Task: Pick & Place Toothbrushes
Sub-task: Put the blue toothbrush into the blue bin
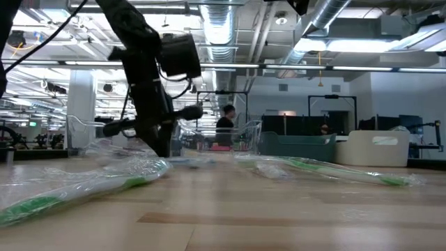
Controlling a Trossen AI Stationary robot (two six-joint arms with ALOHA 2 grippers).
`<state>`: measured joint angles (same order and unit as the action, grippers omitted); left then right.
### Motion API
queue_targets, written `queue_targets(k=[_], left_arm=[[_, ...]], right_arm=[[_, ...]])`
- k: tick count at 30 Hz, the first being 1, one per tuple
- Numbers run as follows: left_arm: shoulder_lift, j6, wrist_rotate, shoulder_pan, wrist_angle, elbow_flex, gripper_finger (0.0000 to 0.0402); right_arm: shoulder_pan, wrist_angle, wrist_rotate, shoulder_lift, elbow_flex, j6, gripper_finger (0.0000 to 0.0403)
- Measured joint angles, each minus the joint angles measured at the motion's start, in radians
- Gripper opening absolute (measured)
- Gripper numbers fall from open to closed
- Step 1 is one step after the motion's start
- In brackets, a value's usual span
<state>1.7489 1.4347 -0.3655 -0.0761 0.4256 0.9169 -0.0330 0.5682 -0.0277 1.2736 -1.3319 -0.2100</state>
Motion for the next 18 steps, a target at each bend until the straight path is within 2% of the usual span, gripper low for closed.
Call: queue_targets(k=[4, 9, 15, 18], left_arm=[[-0.022, 0.084, -0.061, 0.097, 0.002, 0.000, 0.0000], [-0.074, 0.058, -0.173, 0.137, 0.016, 0.000, 0.0000], [-0.157, -0.248, -0.173, 0.130, 0.013, 0.000, 0.0000], [-0.202, -0.412, -0.134, 0.131, 0.013, 0.000, 0.0000]], right_arm=[[0.000, 0.000, 0.000, 0.000, 0.000, 0.000, 0.0112], [0.000, -0.010, 0.000, 0.000, 0.000, 0.000, 0.0112], [0.000, -0.034, 0.000, 0.000, 0.000, 0.000, 0.0112], [0.000, -0.033, 0.000, 0.000, 0.000, 0.000, 0.0112]])
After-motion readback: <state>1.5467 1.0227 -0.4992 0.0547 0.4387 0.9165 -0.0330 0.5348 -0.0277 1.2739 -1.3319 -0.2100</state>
